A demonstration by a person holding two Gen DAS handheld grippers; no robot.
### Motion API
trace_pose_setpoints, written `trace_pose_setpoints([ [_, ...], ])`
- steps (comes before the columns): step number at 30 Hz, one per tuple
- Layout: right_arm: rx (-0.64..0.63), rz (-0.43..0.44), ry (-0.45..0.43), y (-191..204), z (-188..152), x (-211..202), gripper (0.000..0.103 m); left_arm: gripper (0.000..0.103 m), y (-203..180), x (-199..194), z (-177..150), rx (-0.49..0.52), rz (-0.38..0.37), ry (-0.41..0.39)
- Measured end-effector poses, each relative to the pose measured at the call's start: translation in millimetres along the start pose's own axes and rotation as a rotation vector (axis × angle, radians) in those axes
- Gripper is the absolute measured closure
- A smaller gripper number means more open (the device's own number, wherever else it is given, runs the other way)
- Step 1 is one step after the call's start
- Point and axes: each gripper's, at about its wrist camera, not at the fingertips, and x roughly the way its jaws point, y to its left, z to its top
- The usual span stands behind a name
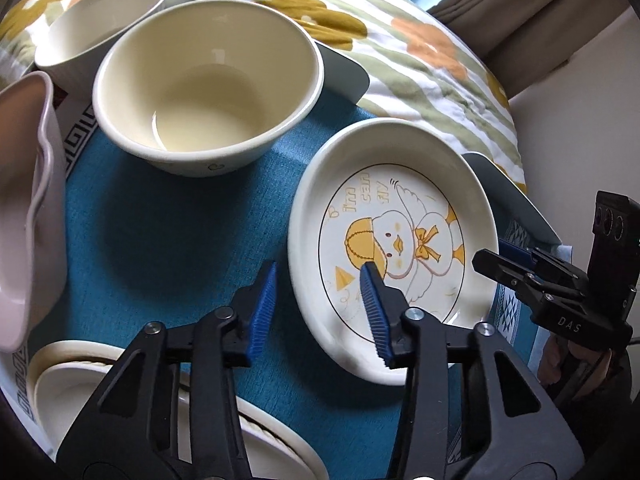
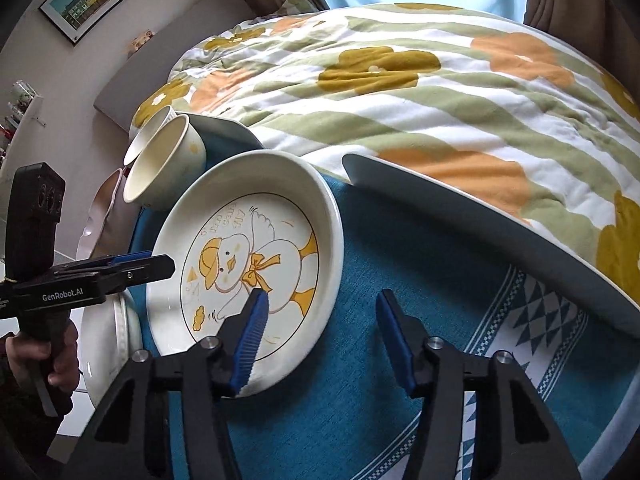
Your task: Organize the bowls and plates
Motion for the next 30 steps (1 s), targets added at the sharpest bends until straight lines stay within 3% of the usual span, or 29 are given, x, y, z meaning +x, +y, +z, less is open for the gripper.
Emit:
trace_pose_setpoints([
  [1, -0.001, 0.007, 0.009, -1, 1, 3, 0.070, 0.070, 0, 2, 0, -0.002, 0.000, 0.002],
  [3, -0.006, 0.013, 0.014, -3, 1, 7, 0.075, 0.082, 0, 4, -2, -0.003, 0.000, 0.005],
  [6, -0.007, 0.034, 0.011, -4, 4, 8, 0.089, 0.089, 1, 7, -3, -0.006, 0.012, 0.010],
  [19, -0.043, 0.006, -0.002, 6, 2, 2, 0.089, 0.090, -12, -4, -8, 0.063, 0.064, -0.032],
  [30, -0.040, -0.044, -0.102, 57, -11, -50, 0.089, 0.090, -15, -71, -15, 0.147, 0.037, -0.104],
])
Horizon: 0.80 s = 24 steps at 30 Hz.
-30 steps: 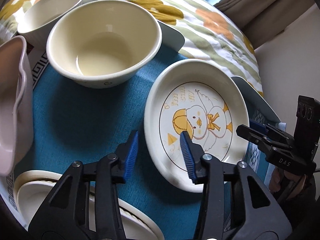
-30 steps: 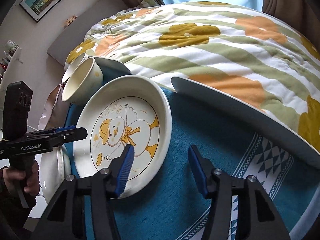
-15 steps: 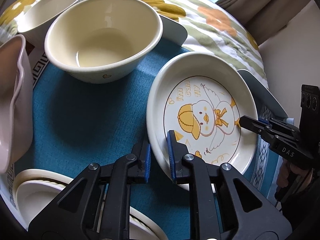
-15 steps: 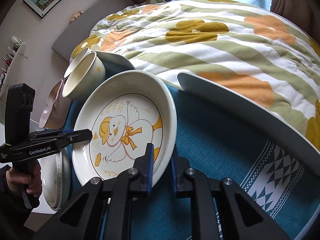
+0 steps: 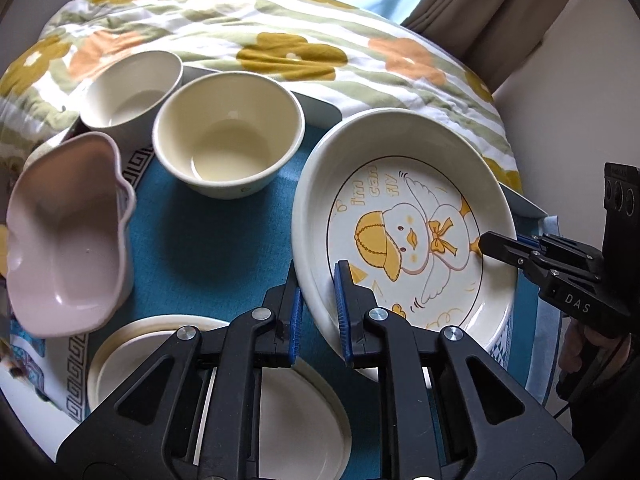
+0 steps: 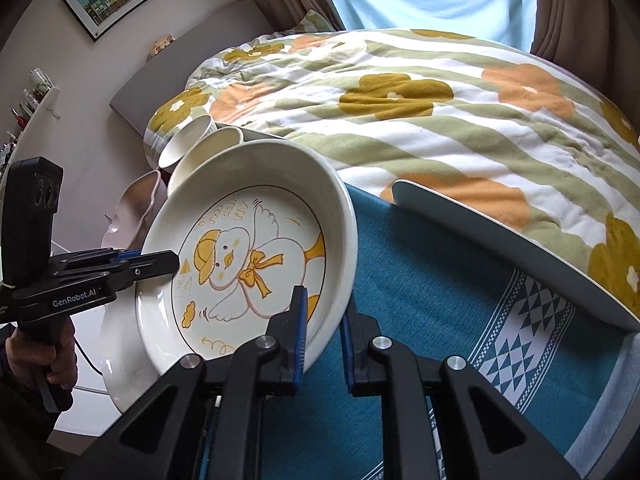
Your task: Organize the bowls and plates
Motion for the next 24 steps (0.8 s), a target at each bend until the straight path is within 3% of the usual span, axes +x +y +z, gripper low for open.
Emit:
trace_pose_setpoints([
  [8, 0.076, -0.075, -0.067, 65, -30, -28, 0.089, 0.090, 28, -49, -14, 0.111, -0.057, -0.014],
  [14, 0.148, -0.132, -0.062, 122, -61, -24, 0.089, 0.090, 63, -74, -38, 0.172, -0.100, 0.010],
  [24, 0.317, -0.200, -0.062, 178, -122, 3, 0.088, 0.090, 116, -67, -83, 0.276, -0.145, 0.122],
])
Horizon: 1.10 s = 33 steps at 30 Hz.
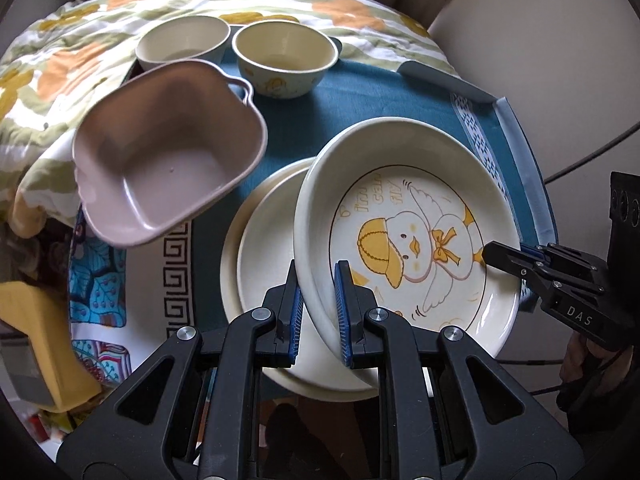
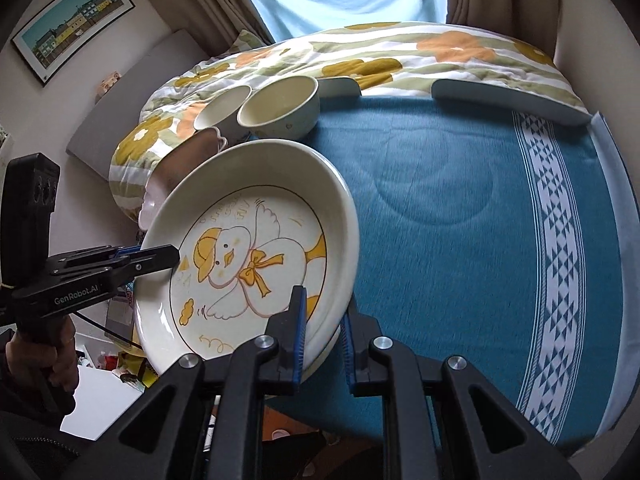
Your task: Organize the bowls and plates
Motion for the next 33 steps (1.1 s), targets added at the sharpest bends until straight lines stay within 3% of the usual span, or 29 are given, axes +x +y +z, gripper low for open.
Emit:
trace_pose_setpoints([
  [15, 0.048, -0.075, 0.015, 11, -22, 18, 0.088, 0.090, 20, 30, -21, -0.011, -0.024, 0.058],
  [22, 0.036, -0.087, 0.013, 13, -21, 19, 0.088, 0.090, 17, 37, -18, -0.006, 0.009, 0.064],
  [33, 0.000, -0.087, 0.018, 13, -16, 19, 0.088, 0.089, -1, 38, -17, 0.082, 0.130, 0.035],
])
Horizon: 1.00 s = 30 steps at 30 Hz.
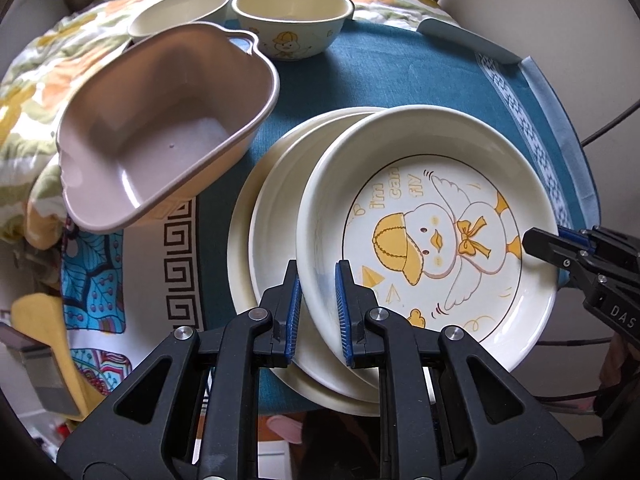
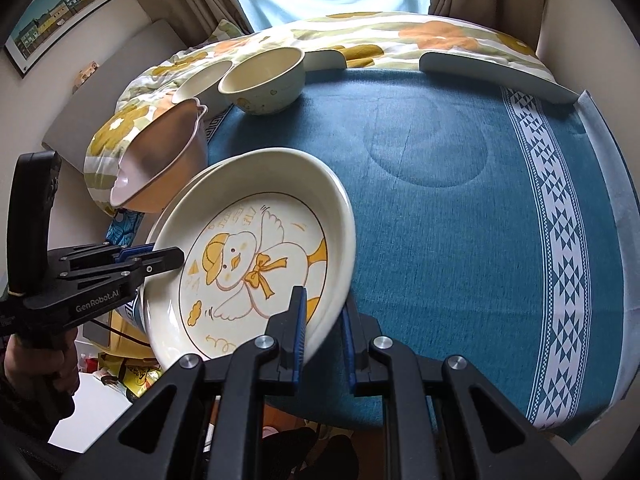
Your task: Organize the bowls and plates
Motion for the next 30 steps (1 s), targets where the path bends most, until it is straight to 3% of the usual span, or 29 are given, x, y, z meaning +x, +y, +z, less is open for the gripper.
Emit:
trace_pose_setpoints([
  [10, -0.027, 0.009, 0.018, 3, 3, 4, 0.088, 0.089, -14, -3, 1, 0.086, 0.174, -0.019],
  [21, -0.071, -0.005, 0.020, 8, 7, 7, 0.088, 0.089, -19, -5, -3, 0.099, 0.240, -0.020],
  [26, -0.078, -0.010, 0.026, 9, 8, 8, 0.088, 0.088, -29, -6, -4, 0.148, 0.305, -0.020],
  [30, -0.091, -0.015, 0.028, 11, 10, 9, 0.088, 0.088, -37, -6, -8, 0.217, 0.399, -0.033],
])
